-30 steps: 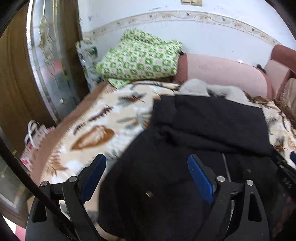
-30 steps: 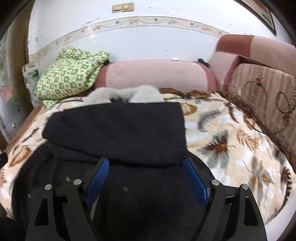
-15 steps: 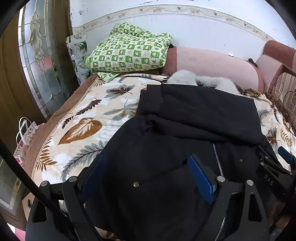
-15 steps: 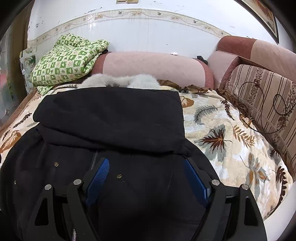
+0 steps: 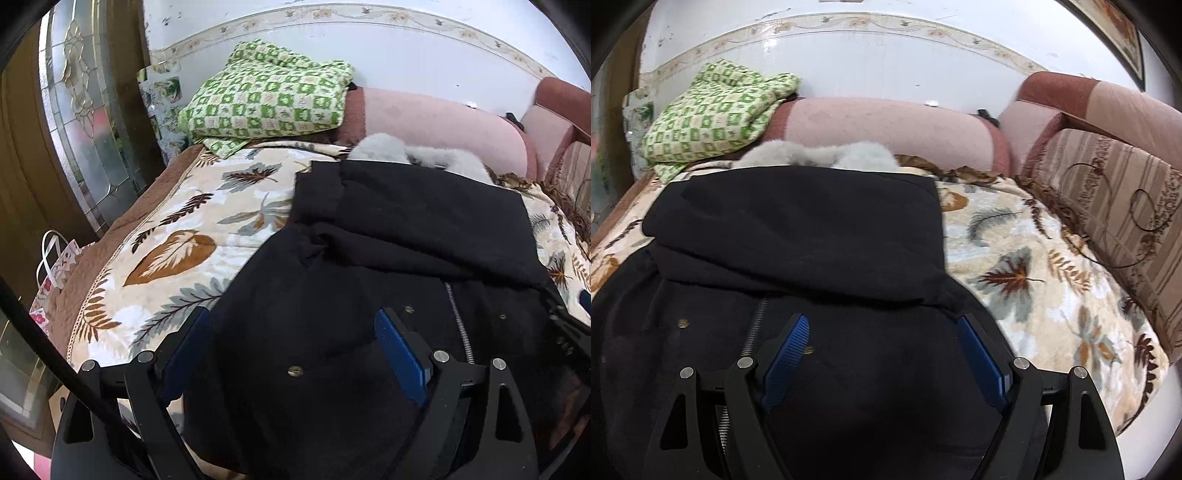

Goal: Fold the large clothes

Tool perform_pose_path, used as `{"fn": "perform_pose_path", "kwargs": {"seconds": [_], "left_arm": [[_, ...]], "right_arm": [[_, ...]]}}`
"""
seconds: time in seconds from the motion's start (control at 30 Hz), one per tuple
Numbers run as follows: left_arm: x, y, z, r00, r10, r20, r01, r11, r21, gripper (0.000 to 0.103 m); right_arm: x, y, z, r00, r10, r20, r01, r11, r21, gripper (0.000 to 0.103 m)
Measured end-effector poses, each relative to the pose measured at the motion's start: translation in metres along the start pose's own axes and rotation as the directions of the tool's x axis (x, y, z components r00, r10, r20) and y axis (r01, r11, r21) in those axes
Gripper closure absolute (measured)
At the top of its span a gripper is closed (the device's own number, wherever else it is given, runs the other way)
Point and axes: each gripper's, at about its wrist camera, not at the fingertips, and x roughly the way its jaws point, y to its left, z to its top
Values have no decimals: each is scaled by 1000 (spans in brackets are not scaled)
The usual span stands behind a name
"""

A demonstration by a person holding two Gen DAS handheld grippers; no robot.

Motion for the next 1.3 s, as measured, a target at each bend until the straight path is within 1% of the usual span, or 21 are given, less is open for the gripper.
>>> {"fn": "perform_pose_path", "kwargs": {"seconds": [0.13, 0.27, 0.37, 0.43, 0.5, 0.53, 0.57, 0.6, 0.63, 0.67, 0.73, 0.8, 0.83, 0.9, 0.97, 1.03, 1.07, 1.13, 1.2, 1.23, 1.3], "left_arm": [[13, 31, 7, 1000, 13, -22, -14, 1000, -25, 14], [35, 72, 12, 997, 14, -79, -17, 999, -40, 14], [55, 96, 13, 991, -38, -130, 33, 999, -38, 14], [68, 107, 10, 981, -115, -157, 109, 993, -47, 14], [84, 110, 7, 960, -183, -213, 177, 983, -47, 14], [88, 110, 5, 949, -218, -227, 212, 976, -52, 14], [95, 109, 3, 933, -262, -245, 255, 965, -61, 14], [101, 109, 2, 920, -288, -265, 278, 958, -73, 14], [106, 108, 1, 913, -302, -274, 289, 953, -87, 14], [110, 106, -1, 900, -332, -282, 315, 943, -107, 14], [117, 105, -6, 854, -411, -319, 383, 912, -150, 14], [118, 104, -11, 826, -460, -326, 423, 888, -181, 14], [116, 102, -13, 815, -478, -328, 444, 878, -178, 14], [110, 99, -16, 818, -476, -323, 451, 879, -152, 14], [108, 97, -19, 808, -491, -326, 468, 871, -151, 14], [105, 97, -22, 796, -506, -331, 483, 862, -156, 14], [104, 98, -23, 794, -512, -329, 487, 858, -160, 14], [102, 100, -24, 784, -528, -326, 501, 849, -169, 14], [97, 101, -28, 771, -550, -321, 521, 834, -179, 15], [95, 102, -29, 768, -555, -320, 525, 832, -181, 15], [92, 101, -34, 758, -564, -326, 535, 825, -184, 15]], "right_arm": [[4, -31, 1, 999, -17, -31, 20, 996, 85, 17], [8, -64, 3, 997, -16, -78, 28, 988, 153, 17], [11, -87, 0, 993, -2, -119, 26, 980, 200, 16], [16, -103, -5, 987, 5, -159, 33, 971, 236, 16], [25, -118, -12, 975, 34, -217, 28, 961, 275, 15], [30, -123, -17, 969, 57, -242, 18, 955, 296, 15], [36, -130, -24, 957, 90, -276, 5, 946, 324, 15], [41, -134, -28, 948, 113, -298, -5, 940, 340, 15], [46, -138, -34, 934, 146, -326, -18, 930, 366, 15], [50, -140, -38, 924, 172, -343, -27, 921, 388, 15], [58, -148, -49, 899, 243, -365, -53, 886, 460, 15], [60, -153, -55, 881, 312, -354, -88, 845, 528, 15], [61, -155, -58, 872, 351, -341, -111, 821, 560, 15], [59, -158, -62, 858, 404, -316, -150, 787, 599, 15], [54, -155, -67, 844, 447, -297, -193, 769, 609, 15], [50, -151, -69, 838, 459, -294, -209, 768, 605, 15], [47, -149, -71, 837, 463, -292, -215, 769, 602, 15], [41, -145, -74, 837, 462, -293, -223, 777, 589, 15], [35, -139, -79, 832, 466, -301, -231, 785, 575, 15], [31, -137, -82, 832, 464, -303, -234, 790, 567, 15], [26, -135, -86, 827, 475, -300, -244, 785, 569, 15]]}}
